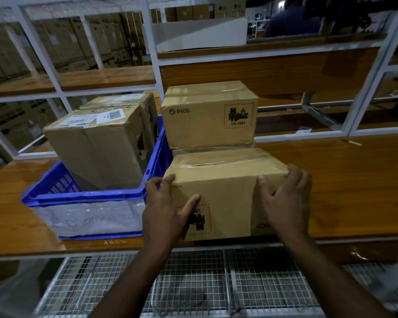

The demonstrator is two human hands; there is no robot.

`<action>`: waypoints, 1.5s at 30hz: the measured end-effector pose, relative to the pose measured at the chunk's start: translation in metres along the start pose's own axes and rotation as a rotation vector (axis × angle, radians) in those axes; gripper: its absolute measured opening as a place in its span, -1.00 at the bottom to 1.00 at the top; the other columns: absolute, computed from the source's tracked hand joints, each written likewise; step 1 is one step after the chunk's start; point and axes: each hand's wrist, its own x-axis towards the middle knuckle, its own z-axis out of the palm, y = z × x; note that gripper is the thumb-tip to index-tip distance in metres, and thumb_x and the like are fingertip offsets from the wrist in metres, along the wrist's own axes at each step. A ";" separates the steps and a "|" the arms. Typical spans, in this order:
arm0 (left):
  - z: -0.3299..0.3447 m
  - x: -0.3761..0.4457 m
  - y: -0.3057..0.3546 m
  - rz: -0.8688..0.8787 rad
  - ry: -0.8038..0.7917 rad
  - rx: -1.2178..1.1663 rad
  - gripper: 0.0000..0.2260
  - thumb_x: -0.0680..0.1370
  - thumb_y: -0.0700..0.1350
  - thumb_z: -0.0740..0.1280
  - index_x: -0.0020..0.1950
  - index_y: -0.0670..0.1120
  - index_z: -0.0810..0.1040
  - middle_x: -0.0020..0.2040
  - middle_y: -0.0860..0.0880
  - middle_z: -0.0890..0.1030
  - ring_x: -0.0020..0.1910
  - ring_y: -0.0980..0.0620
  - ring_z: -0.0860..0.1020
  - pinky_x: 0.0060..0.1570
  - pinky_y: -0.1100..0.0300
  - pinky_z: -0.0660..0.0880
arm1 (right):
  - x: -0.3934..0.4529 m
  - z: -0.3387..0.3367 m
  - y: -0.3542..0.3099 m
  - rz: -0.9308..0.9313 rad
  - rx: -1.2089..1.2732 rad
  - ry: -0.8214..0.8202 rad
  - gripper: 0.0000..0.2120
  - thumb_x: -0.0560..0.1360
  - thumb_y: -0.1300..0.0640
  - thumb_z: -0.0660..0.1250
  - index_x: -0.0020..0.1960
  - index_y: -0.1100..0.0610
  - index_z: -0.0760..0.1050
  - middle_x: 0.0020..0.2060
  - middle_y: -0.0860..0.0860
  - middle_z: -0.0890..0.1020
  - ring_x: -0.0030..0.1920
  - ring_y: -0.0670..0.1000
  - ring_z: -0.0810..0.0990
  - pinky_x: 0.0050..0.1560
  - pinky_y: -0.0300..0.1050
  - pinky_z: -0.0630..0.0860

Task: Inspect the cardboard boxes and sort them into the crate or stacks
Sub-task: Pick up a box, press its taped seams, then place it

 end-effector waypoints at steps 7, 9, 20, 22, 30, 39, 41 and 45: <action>0.027 0.004 0.002 0.279 -0.228 0.238 -0.34 0.53 0.39 -0.01 0.32 0.04 0.61 0.43 -0.06 0.51 0.52 -0.04 0.31 0.55 -0.11 0.12 | -0.023 0.023 0.012 -0.145 -0.299 -0.158 -0.53 0.59 -0.18 0.19 0.31 0.14 0.45 0.38 0.16 0.42 0.40 0.14 0.32 0.30 0.12 0.35; 0.029 0.005 0.001 0.263 -0.269 0.184 -0.31 0.54 0.37 -0.05 0.42 0.02 0.54 0.43 -0.03 0.51 0.46 0.01 0.38 0.53 0.00 0.16 | -0.023 0.025 0.013 -0.164 -0.342 -0.162 -0.54 0.60 -0.16 0.18 0.31 0.14 0.47 0.40 0.15 0.45 0.47 0.15 0.29 0.45 0.25 0.20; 0.038 0.011 0.007 0.343 -0.482 0.423 -0.29 0.59 0.38 -0.18 0.64 0.04 0.09 0.65 0.03 0.14 0.61 0.12 0.08 0.61 0.02 -0.06 | -0.021 0.042 -0.004 -0.415 -0.252 -0.281 -0.61 0.62 -0.01 0.14 0.31 0.13 0.57 0.27 0.05 0.62 0.33 0.00 0.53 0.48 0.03 0.24; 0.039 0.011 0.006 0.340 -0.485 0.414 -0.27 0.58 0.39 -0.21 0.64 0.03 0.12 0.64 0.04 0.17 0.61 0.12 0.09 0.60 0.01 -0.04 | -0.019 0.040 -0.006 -0.416 -0.248 -0.269 -0.68 0.61 0.04 0.23 0.26 0.14 0.60 0.22 0.07 0.65 0.28 0.01 0.57 0.46 0.04 0.32; 0.034 0.029 0.010 0.391 -0.483 0.344 -0.34 0.61 0.35 -0.17 0.54 0.06 0.33 0.52 0.04 0.38 0.50 0.07 0.30 0.46 0.02 0.21 | -0.008 0.046 -0.027 -0.470 -0.188 -0.346 -0.79 0.60 -0.04 0.25 0.13 -0.04 0.61 0.02 -0.10 0.65 0.04 -0.13 0.54 0.18 -0.17 0.42; 0.044 0.066 0.012 0.373 -0.280 0.198 -0.80 0.59 0.09 0.32 0.07 0.02 0.62 -0.04 0.10 0.55 -0.05 0.13 0.49 -0.18 0.23 0.40 | 0.026 0.069 -0.061 -0.400 -0.341 -0.358 -0.83 0.56 -0.04 0.35 0.01 0.04 0.63 -0.15 -0.03 0.58 -0.14 -0.06 0.50 -0.10 -0.10 0.56; 0.047 0.066 0.010 0.381 -0.254 0.143 -0.72 0.60 0.08 0.31 0.24 0.00 0.58 0.14 0.06 0.57 0.09 0.11 0.51 0.00 0.20 0.47 | 0.027 0.073 -0.057 -0.445 -0.321 -0.359 -0.78 0.57 -0.03 0.32 0.16 0.03 0.56 0.04 -0.02 0.58 0.04 -0.02 0.50 0.09 -0.06 0.51; 0.054 0.071 0.004 0.346 -0.402 0.236 -0.43 0.66 0.16 0.16 0.61 -0.06 0.23 0.62 -0.04 0.22 0.60 0.02 0.14 0.57 -0.01 0.09 | 0.035 0.077 -0.053 -0.522 -0.323 -0.528 -0.51 0.64 0.01 0.17 0.54 0.08 0.24 0.50 0.05 0.32 0.51 0.05 0.22 0.49 0.06 0.18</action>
